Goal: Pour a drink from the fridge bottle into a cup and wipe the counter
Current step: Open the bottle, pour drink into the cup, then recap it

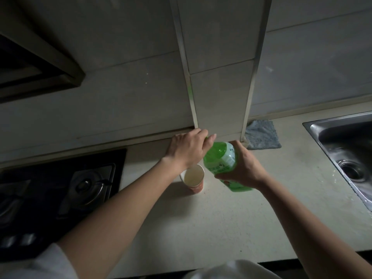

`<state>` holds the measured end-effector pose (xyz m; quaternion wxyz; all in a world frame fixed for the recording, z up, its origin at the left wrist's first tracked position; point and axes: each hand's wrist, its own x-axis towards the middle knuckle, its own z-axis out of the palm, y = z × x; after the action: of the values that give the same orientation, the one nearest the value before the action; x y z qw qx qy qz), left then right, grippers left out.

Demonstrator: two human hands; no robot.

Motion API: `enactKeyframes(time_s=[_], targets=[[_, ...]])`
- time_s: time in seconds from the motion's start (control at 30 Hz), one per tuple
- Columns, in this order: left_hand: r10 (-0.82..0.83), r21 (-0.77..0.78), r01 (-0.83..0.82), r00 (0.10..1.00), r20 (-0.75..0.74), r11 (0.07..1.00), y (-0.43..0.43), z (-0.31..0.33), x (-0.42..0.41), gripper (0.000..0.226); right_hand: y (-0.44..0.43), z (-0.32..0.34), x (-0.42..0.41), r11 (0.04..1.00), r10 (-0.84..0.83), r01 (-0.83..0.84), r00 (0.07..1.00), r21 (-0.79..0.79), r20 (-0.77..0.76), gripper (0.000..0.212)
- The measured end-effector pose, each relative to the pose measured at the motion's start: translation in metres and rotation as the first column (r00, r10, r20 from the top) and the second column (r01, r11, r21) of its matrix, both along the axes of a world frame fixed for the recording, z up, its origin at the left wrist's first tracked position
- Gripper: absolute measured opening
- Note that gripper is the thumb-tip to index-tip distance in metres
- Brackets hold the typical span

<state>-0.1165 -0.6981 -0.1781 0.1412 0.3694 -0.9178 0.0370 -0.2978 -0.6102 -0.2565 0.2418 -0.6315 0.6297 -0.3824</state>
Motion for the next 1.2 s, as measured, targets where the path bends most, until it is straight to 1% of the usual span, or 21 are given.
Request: enactKeyframes(time_s=[0.07,0.1,0.17,0.2,0.23,0.33,0.47,0.57,0.63,0.7,0.8,0.83,0.87,0.93,1.0,1.13,1.2], targets=[[-0.039,0.028,0.039,0.999,-0.001,0.999,-0.002,0.005,0.001,0.05,0.001,0.0,-0.002,1.0,-0.006,0.005,1.0,0.02,0.021,0.083],[-0.072,0.077,0.075,0.997,-0.04,0.994,-0.003,0.008,0.003,0.051,0.001,0.001,-0.002,1.0,-0.007,0.006,1.0,0.027,0.023,0.082],[-0.138,0.226,0.173,0.977,-0.164,0.959,-0.004,0.013,0.005,0.051,0.001,0.003,-0.003,1.0,-0.007,0.006,1.0,0.03,0.016,0.082],[-0.166,0.261,0.214,0.967,-0.194,0.941,-0.006,0.014,0.007,0.048,0.001,0.004,-0.002,1.0,-0.006,0.005,1.0,0.027,0.015,0.082],[-0.195,0.244,0.238,0.962,-0.19,0.94,-0.007,0.013,0.009,0.044,0.001,0.005,-0.002,1.0,-0.005,0.004,1.0,0.025,0.019,0.082],[-0.238,0.112,0.258,0.956,-0.169,0.96,-0.009,0.009,0.009,0.038,0.0,0.009,-0.001,1.0,0.004,-0.004,1.0,0.016,0.022,0.082],[-0.226,0.058,0.242,0.953,-0.202,0.968,-0.006,0.008,0.002,0.033,-0.001,0.013,0.001,1.0,0.01,-0.011,1.0,0.011,0.024,0.083],[-0.178,0.051,0.188,0.971,-0.162,0.981,-0.005,0.008,-0.001,0.034,-0.002,0.013,0.001,1.0,0.015,-0.015,1.0,0.01,0.012,0.084],[-0.122,0.088,0.135,0.984,-0.132,0.987,-0.004,0.008,-0.001,0.036,-0.002,0.013,0.001,1.0,0.009,-0.009,1.0,0.01,0.011,0.084],[-0.105,0.163,0.126,0.986,-0.129,0.978,-0.005,0.011,0.001,0.044,-0.001,0.013,0.0,1.0,0.011,-0.011,1.0,0.014,0.009,0.083],[-0.162,0.353,0.196,0.979,-0.125,0.915,-0.009,0.024,0.011,0.057,0.001,0.013,-0.004,1.0,0.016,-0.016,1.0,0.015,0.004,0.082],[-0.185,0.378,0.214,0.976,-0.112,0.901,-0.011,0.028,0.015,0.058,0.002,0.013,-0.005,1.0,0.013,-0.013,1.0,0.012,0.003,0.083],[-0.21,0.377,0.231,0.973,-0.098,0.897,-0.014,0.03,0.019,0.055,0.002,0.014,-0.006,1.0,0.011,-0.011,1.0,0.01,0.002,0.083],[-0.251,0.349,0.262,0.965,-0.077,0.9,-0.016,0.031,0.023,0.041,0.001,0.014,-0.006,1.0,0.008,-0.008,1.0,0.006,-0.005,0.084],[-0.248,0.329,0.248,0.968,-0.041,0.911,-0.016,0.031,0.022,0.034,0.001,0.015,-0.006,1.0,0.006,-0.006,1.0,0.009,-0.012,0.085],[-0.216,0.296,0.179,0.971,0.097,0.938,-0.018,0.036,0.019,0.039,0.0,0.015,-0.004,1.0,0.022,-0.022,0.999,0.007,-0.034,0.085],[-0.205,0.318,0.161,0.973,0.108,0.934,-0.019,0.036,0.019,0.042,0.0,0.016,-0.004,1.0,0.026,-0.026,0.999,0.006,-0.046,0.085]])
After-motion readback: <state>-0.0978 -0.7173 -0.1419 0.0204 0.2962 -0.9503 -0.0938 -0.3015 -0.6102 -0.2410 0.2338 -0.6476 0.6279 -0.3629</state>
